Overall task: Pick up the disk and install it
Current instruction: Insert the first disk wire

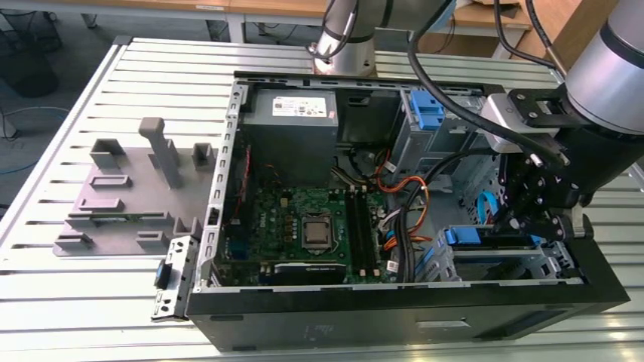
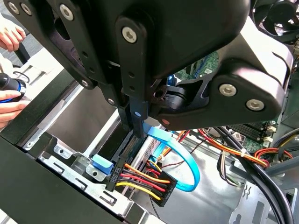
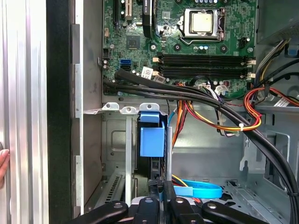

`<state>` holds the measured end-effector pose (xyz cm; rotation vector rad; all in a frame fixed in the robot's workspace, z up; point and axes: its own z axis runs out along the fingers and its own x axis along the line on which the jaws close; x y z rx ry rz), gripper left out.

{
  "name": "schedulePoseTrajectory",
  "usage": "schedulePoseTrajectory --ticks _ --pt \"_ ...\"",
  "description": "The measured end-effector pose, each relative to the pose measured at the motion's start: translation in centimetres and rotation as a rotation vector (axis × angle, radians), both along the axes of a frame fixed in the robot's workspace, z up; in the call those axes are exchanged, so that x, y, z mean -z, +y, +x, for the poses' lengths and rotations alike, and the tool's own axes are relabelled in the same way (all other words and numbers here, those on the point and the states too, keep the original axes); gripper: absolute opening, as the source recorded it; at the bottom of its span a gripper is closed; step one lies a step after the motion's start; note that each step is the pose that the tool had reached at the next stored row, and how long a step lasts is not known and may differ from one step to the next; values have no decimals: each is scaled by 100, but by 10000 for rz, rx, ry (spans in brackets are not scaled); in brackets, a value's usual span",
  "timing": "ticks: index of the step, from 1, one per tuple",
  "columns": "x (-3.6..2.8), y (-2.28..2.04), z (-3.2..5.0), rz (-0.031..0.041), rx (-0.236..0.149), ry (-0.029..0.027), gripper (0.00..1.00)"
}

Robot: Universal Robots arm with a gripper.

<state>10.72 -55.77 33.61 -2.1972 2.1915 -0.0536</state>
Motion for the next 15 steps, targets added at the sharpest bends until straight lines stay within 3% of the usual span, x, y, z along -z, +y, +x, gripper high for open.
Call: schedulePoseTrajectory --ticks 15 --pt "30 0 0 5 0 -1 16"
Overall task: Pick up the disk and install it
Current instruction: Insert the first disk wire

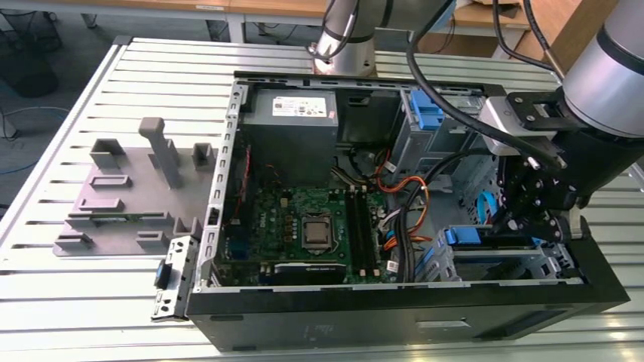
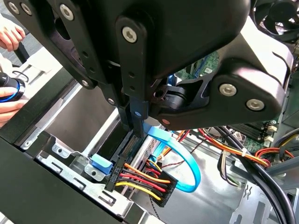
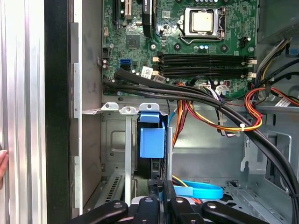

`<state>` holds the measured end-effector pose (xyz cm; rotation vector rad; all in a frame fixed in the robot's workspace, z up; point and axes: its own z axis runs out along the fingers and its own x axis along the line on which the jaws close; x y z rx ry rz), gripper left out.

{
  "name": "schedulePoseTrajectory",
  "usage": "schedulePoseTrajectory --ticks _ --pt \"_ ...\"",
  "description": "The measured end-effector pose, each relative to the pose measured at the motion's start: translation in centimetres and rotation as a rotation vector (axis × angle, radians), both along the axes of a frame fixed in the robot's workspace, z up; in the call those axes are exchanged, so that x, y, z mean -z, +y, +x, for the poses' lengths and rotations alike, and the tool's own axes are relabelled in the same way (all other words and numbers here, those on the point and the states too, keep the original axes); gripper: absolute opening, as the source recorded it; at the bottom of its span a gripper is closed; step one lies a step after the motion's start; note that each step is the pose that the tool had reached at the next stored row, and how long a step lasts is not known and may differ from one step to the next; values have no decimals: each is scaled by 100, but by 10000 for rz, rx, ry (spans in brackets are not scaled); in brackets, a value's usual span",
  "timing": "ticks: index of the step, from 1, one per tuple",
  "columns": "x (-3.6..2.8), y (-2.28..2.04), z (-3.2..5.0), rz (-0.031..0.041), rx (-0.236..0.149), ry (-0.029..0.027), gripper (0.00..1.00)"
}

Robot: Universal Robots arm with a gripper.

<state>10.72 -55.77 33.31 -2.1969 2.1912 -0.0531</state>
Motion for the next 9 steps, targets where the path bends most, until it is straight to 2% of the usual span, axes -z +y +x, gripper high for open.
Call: schedulePoseTrajectory --ticks 9 --pt "20 0 0 -7 0 -2 16"
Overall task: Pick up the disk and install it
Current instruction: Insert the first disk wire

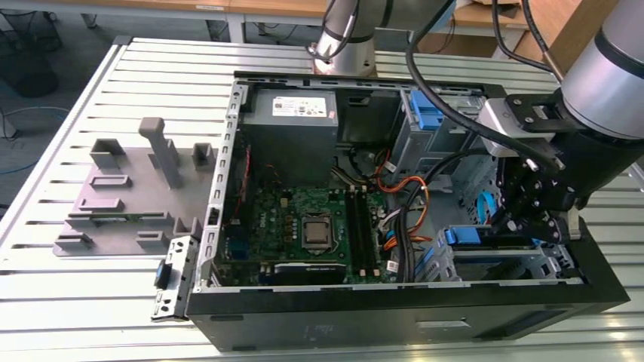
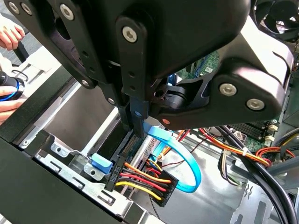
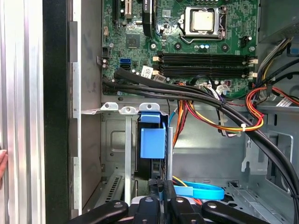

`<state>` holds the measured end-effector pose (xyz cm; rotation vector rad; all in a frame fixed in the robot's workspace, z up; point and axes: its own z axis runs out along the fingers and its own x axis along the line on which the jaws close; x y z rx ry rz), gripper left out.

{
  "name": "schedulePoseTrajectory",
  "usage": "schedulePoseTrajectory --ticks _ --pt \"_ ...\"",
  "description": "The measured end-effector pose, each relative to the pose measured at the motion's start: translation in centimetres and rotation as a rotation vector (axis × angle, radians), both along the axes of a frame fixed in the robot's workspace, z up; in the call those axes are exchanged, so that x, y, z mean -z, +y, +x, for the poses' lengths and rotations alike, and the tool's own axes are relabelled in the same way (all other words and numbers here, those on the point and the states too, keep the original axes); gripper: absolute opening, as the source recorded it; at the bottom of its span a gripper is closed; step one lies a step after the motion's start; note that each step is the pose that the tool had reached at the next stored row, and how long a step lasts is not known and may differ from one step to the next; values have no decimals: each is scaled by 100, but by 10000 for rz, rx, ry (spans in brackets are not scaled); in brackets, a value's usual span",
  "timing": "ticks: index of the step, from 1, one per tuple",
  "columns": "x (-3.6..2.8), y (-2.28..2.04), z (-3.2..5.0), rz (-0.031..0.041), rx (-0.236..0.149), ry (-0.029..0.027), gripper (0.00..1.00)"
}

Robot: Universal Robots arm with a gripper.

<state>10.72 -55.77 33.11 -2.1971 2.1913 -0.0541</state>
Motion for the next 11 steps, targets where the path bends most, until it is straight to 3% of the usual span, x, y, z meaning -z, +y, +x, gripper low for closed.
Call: schedulePoseTrajectory --ticks 10,11 --pt "4 0 0 5 0 0 17" --pt "4 0 0 4 0 0 24"
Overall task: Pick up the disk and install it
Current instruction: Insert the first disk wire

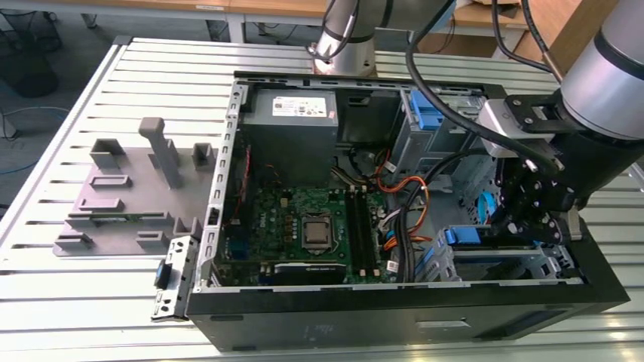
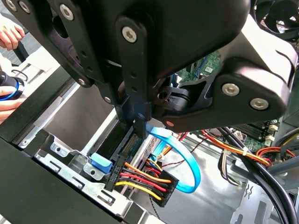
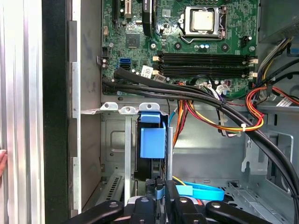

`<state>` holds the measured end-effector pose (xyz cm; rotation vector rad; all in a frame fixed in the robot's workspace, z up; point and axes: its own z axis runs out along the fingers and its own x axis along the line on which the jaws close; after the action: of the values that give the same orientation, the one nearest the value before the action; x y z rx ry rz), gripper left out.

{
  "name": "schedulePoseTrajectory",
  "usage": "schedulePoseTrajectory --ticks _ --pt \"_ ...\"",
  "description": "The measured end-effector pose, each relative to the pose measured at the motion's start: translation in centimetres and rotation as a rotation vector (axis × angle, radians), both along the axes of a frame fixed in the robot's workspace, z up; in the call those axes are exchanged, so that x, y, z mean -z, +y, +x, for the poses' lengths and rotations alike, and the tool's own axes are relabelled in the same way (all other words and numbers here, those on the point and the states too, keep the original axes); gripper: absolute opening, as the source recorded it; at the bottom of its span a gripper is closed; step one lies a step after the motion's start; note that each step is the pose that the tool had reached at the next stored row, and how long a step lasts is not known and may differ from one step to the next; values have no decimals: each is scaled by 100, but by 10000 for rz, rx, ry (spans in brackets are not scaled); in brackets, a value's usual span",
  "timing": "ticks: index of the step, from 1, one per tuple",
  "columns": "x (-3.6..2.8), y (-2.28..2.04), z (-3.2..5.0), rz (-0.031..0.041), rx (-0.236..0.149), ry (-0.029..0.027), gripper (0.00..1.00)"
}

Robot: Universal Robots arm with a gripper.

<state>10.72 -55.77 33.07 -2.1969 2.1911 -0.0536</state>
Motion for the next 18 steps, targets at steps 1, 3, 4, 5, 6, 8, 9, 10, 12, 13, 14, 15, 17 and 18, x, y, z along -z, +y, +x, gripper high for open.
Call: schedulePoseTrajectory --ticks 1,3,4,5,6,8,9,10,12,13,14,15,17,18 --pt "0 0 0 0 0 0 24" --pt "-2 0 0 -3 0 0 24" --pt "-7 0 0 -6 0 0 24" --pt "-18 0 0 -5 0 0 24" --pt "-34 0 0 -3 0 0 24" --pt "-82 0 0 -2 0 0 24" --pt "-105 0 0 -3 1 0 24" --pt "-128 0 0 -2 0 0 24" --pt "-170 0 0 -3 0 0 24" --pt "-185 0 0 -3 0 0 24" --pt "-193 0 0 -3 0 0 24" --pt "-193 0 0 0 0 0 24" --pt "-194 0 0 1 0 0 24" --pt "-194 0 0 0 0 0 24"
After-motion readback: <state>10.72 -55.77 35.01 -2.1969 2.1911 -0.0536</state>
